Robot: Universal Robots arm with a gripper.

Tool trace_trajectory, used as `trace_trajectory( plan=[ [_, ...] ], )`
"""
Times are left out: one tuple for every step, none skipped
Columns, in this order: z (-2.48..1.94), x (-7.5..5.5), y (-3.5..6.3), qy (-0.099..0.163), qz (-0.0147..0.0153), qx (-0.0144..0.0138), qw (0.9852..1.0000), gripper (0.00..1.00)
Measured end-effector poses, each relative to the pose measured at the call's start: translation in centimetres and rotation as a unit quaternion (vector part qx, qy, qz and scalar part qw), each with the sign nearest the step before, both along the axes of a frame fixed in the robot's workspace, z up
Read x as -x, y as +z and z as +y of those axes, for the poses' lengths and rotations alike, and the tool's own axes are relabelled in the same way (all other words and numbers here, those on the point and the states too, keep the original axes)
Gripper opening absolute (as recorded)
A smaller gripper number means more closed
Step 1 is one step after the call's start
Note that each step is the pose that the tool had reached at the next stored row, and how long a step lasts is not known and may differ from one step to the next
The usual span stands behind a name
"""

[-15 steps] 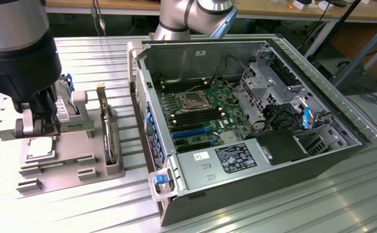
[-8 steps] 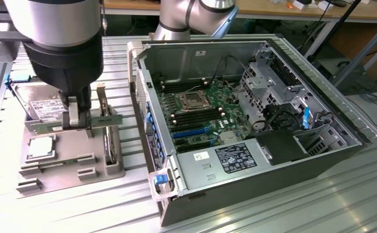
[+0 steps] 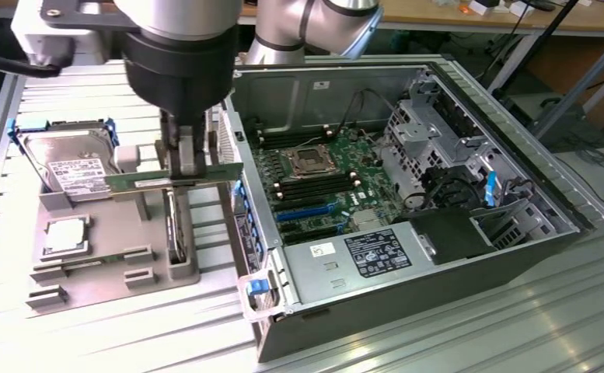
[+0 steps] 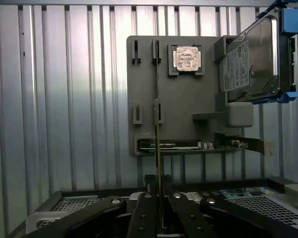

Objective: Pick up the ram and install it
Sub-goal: 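Pick up the ram and move it above insertion slot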

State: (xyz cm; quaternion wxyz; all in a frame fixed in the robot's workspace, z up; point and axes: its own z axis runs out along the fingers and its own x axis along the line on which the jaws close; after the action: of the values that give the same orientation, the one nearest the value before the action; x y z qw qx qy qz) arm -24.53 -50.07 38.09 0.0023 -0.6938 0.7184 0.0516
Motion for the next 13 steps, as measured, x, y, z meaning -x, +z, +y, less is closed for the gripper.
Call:
trace_trajectory(
  plan=[
    [0.00, -0.6, 0.00, 0.000, 0.0000, -0.0002, 1.0000, 0.14],
    [0.03, -1.1, 0.00, 0.000, 0.0000, -0.0003, 1.0000, 0.14],
    [0.08, -1.6, -0.01, 0.000, 0.0000, -0.0003, 1.0000, 0.14],
    [0.19, -2.2, 0.00, 0.000, 0.0000, -0.0003, 1.0000, 0.14],
    [0.32, -2.6, 0.00, 0.000, 0.0000, -0.0002, 1.0000, 0.14],
    [0.71, -3.3, -0.01, 0.000, 0.0000, -0.0003, 1.0000, 0.14],
    [1.47, -4.2, -0.01, 0.000, 0.0000, -0.0003, 1.0000, 0.14],
    [1.86, -4.7, -0.01, 0.000, 0.0000, -0.0003, 1.0000, 0.14],
    [2.26, -5.2, 0.00, 0.000, 0.0000, -0.0002, 1.0000, 0.14],
    [2.45, -5.4, 0.00, 0.000, 0.0000, -0.0003, 1.0000, 0.14],
    [2.96, -6.0, 0.00, 0.000, 0.0000, -0.0002, 1.0000, 0.14],
    [3.42, -6.7, -0.01, 0.000, 0.0000, -0.0003, 1.0000, 0.14],
    [3.75, -7.3, 0.00, 0.000, 0.0000, -0.0002, 1.0000, 0.14]
  ],
)
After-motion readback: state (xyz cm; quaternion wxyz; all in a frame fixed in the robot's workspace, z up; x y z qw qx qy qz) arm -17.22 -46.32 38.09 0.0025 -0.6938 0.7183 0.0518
